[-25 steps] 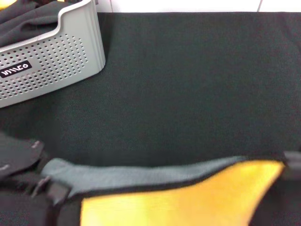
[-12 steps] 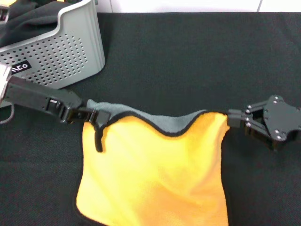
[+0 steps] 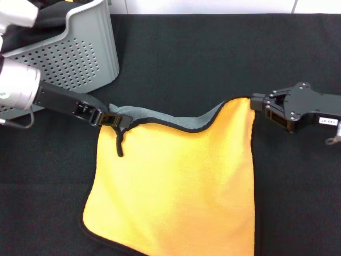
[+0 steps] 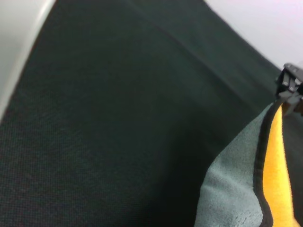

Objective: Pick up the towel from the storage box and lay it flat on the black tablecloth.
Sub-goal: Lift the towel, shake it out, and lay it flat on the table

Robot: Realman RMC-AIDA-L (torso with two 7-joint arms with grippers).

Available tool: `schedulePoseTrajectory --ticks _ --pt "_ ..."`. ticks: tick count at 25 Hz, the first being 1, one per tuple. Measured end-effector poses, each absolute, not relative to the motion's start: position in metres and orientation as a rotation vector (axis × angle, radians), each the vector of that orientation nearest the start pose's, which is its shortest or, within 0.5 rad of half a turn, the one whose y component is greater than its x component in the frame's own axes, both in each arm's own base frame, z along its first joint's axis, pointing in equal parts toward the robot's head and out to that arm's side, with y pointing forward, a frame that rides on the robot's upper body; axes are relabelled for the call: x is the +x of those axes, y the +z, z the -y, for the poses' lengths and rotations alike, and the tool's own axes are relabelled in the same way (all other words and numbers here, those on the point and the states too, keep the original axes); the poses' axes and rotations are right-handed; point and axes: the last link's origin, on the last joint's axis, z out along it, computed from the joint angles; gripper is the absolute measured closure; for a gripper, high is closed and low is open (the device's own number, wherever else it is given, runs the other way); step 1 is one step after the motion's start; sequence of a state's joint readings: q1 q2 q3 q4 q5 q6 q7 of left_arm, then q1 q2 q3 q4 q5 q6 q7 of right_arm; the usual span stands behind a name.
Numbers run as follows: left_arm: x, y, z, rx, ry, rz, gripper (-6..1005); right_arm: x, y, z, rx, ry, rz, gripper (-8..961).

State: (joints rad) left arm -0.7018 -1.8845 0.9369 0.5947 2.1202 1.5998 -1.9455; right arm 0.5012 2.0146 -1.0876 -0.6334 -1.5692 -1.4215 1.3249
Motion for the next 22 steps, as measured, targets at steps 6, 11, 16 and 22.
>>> schedulePoseTrajectory --ticks 6,11,16,22 --pt "-0.245 0.022 -0.371 -2.833 -0.202 1.18 986 0.235 -0.013 -0.362 -2.677 0.739 -0.51 948" --pt "-0.243 0.022 -0.379 -2.78 -0.218 1.194 984 0.234 -0.014 -0.373 -2.646 0.687 -0.514 948" --pt "-0.243 0.018 -0.386 -2.731 -0.226 1.197 979 0.236 -0.022 -0.38 -2.666 0.566 -0.528 948" --pt "-0.243 0.014 -0.387 -2.708 -0.229 1.214 967 0.236 -0.025 -0.383 -2.662 0.553 -0.551 948"
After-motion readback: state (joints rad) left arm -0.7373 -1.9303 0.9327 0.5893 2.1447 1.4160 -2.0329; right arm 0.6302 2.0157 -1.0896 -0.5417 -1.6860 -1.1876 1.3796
